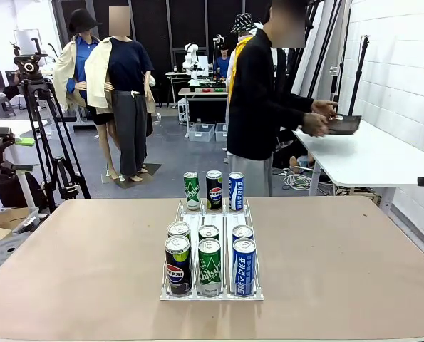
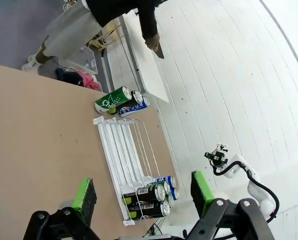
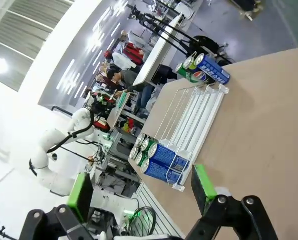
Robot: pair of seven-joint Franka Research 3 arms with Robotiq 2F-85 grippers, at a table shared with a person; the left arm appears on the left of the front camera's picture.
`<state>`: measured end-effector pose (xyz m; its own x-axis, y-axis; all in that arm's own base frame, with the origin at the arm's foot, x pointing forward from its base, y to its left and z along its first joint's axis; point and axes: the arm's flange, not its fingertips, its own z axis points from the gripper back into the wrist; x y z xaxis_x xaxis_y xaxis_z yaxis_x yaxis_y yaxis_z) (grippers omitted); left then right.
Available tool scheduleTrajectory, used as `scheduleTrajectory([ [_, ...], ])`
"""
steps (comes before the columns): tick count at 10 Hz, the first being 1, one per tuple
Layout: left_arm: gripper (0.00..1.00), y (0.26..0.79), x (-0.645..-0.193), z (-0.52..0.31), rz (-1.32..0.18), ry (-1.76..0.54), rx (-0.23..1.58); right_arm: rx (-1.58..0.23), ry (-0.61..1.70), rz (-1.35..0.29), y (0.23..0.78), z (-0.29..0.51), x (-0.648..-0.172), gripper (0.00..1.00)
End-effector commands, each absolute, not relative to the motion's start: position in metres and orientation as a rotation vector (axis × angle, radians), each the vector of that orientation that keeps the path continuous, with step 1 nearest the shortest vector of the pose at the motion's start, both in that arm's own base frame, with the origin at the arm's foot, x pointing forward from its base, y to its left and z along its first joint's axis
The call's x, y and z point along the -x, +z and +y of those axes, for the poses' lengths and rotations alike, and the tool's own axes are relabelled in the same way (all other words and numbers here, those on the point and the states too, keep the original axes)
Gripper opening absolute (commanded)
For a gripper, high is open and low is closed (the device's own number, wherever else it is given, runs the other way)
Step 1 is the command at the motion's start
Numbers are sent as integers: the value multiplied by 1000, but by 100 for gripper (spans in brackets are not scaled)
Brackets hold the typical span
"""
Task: Retrieve and hand over the desired beverage to the person.
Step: Pick up a can of the same type that the person held from the Automatic Can Dispenser.
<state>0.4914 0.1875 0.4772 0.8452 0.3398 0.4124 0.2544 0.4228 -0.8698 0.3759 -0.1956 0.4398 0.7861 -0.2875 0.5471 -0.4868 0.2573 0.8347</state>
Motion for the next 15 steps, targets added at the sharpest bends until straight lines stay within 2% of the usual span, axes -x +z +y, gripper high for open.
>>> scheduleTrajectory([
  [1,100,479,-490,189,-652,39,1152,-1338,186,-727,445,-194,-381,100],
  [4,100,479,-485,192,-676,43,1161,-1351,220,-711,443,-196,-382,100],
  [6,100,481,-490,193,-622,61,1155,-1333,185,-702,446,-191,-382,100],
  [15,100,481,-490,193,-622,61,1155,-1333,185,-702,446,-191,-382,100],
])
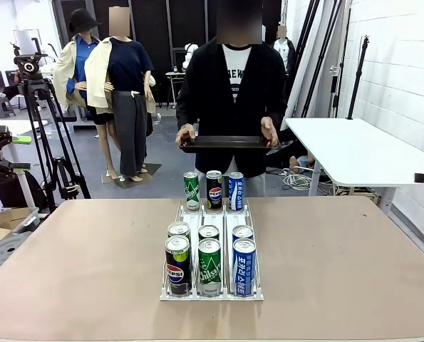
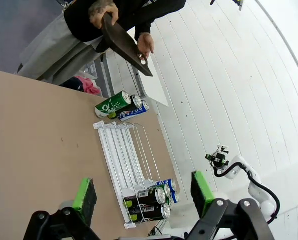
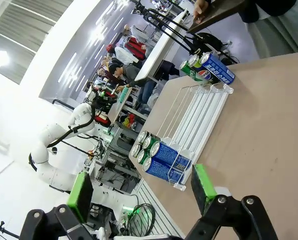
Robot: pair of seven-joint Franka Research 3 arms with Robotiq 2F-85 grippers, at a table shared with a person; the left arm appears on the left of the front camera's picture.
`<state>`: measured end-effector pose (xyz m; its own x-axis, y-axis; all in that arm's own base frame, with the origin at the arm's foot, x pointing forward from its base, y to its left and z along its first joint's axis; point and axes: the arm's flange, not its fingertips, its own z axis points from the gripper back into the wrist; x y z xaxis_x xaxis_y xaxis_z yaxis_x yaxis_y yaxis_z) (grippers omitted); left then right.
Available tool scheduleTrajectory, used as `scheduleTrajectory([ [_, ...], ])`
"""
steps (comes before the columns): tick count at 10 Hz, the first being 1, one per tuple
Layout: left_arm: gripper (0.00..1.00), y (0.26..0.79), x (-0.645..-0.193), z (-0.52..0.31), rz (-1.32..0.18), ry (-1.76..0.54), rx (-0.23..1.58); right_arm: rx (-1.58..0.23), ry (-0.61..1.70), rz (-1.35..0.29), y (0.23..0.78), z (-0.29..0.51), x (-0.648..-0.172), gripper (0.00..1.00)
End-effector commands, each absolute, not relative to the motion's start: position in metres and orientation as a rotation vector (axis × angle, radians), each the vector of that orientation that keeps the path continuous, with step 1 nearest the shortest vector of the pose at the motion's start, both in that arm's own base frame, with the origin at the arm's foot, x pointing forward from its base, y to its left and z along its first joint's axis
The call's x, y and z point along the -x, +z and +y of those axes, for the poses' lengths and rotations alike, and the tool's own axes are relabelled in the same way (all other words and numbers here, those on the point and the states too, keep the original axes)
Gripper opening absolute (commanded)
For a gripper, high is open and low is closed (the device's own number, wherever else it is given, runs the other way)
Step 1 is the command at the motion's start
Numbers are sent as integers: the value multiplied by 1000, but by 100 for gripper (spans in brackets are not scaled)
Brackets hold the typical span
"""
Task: Retrieve and hand over the desired beverage to the person.
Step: Pick up a can of the same type that the person held from the Automatic Can Dispenser.
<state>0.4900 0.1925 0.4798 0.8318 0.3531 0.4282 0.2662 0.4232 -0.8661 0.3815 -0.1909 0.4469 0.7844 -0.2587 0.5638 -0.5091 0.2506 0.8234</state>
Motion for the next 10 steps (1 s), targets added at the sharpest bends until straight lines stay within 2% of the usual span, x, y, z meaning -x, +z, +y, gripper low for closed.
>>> scheduleTrajectory([
  [1,100,481,-490,193,-622,61,1155,-1333,185,-702,446,-191,-382,100],
  [10,100,481,-490,193,-622,61,1155,-1333,185,-702,446,-191,-382,100],
])
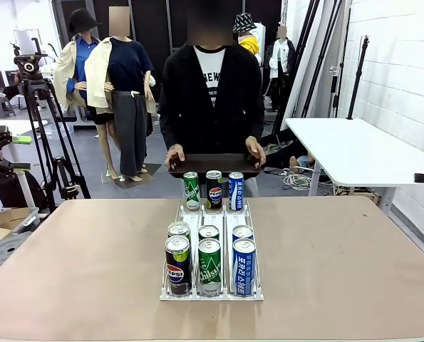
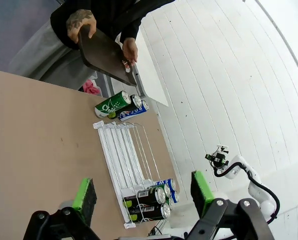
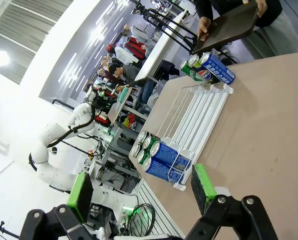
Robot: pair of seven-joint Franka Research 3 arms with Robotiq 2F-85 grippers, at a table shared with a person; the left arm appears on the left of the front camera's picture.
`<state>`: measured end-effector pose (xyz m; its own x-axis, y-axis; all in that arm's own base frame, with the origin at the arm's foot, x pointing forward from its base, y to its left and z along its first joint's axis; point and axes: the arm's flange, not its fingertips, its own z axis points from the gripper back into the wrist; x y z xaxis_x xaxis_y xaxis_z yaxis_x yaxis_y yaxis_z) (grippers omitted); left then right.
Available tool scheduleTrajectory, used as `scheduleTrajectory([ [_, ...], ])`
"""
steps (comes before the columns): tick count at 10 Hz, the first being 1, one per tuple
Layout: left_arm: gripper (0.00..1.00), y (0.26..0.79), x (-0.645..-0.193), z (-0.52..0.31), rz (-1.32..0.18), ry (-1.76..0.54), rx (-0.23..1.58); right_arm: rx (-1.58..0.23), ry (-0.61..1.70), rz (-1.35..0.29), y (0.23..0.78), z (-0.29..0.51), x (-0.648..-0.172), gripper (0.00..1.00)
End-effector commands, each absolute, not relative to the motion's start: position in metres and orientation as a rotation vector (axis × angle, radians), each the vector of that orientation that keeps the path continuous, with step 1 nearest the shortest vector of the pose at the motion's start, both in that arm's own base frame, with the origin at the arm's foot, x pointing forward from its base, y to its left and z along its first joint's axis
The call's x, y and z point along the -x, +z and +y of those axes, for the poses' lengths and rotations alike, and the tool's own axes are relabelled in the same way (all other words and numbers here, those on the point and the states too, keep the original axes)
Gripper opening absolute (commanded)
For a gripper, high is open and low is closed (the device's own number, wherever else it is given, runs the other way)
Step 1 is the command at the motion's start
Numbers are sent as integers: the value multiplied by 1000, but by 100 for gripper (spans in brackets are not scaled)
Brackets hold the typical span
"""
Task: Retrieve and hand over the desired beverage to the person.
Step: Pick up a can of the same type that the person held from the Automatic Can Dispenser.
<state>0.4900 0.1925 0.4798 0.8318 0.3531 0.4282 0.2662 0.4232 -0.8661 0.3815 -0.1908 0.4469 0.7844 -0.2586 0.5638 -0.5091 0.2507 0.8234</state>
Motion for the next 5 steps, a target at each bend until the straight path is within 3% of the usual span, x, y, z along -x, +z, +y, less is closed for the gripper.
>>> scheduleTrajectory([
  [1,100,481,-490,193,-622,61,1155,-1333,185,-702,446,-191,-382,100],
  [5,100,481,-490,193,-622,61,1155,-1333,185,-702,446,-191,-382,100],
])
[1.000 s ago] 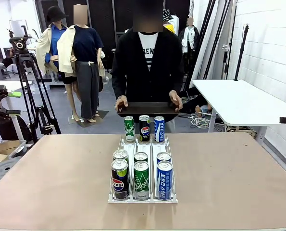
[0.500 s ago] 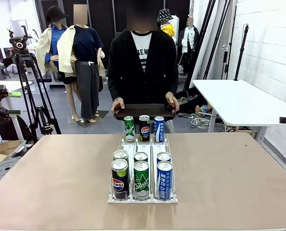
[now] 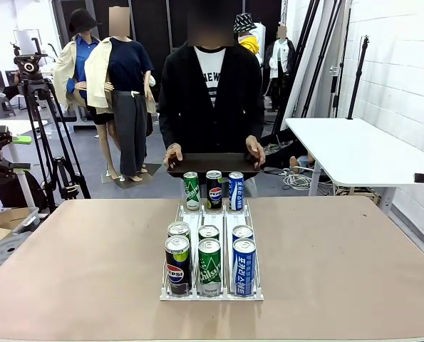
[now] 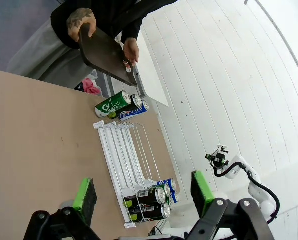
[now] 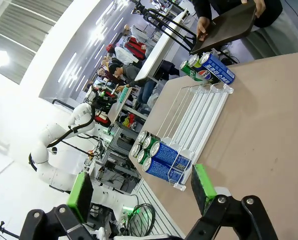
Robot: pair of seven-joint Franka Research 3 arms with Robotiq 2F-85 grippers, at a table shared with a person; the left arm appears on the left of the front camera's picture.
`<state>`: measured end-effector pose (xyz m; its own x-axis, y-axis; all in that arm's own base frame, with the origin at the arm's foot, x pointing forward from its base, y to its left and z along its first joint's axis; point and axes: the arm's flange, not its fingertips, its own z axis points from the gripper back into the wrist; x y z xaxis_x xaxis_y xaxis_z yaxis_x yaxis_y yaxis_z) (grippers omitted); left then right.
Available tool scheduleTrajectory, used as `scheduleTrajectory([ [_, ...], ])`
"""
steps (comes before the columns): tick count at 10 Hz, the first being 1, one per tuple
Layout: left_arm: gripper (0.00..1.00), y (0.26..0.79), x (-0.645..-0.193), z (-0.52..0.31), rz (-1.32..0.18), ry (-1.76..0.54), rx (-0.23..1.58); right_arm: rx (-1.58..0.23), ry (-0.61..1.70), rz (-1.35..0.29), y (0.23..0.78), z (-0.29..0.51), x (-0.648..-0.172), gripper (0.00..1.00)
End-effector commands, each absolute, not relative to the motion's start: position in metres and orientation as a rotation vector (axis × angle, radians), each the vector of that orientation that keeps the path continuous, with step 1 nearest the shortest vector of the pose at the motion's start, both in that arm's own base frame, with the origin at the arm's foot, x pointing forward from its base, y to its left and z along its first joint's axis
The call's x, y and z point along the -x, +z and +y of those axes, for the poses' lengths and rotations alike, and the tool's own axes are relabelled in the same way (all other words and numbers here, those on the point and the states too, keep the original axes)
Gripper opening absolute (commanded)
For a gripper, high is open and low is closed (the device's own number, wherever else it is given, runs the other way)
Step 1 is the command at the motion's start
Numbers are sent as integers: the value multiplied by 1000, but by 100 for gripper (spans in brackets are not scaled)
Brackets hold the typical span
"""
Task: Retrieve and hand over the desired beverage to the person.
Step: Pick up a can of the same type that the person held from the Automatic Can Dispenser.
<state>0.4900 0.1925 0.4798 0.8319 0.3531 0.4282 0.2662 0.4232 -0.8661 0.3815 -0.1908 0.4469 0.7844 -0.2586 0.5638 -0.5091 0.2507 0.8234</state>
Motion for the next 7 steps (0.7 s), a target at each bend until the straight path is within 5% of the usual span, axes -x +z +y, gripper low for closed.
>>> scheduleTrajectory([
  [1,100,481,-490,193,-622,61,1155,-1333,185,-702,446,-191,-382,100],
  [7,100,481,-490,193,-622,61,1155,-1333,185,-702,446,-191,-382,100],
])
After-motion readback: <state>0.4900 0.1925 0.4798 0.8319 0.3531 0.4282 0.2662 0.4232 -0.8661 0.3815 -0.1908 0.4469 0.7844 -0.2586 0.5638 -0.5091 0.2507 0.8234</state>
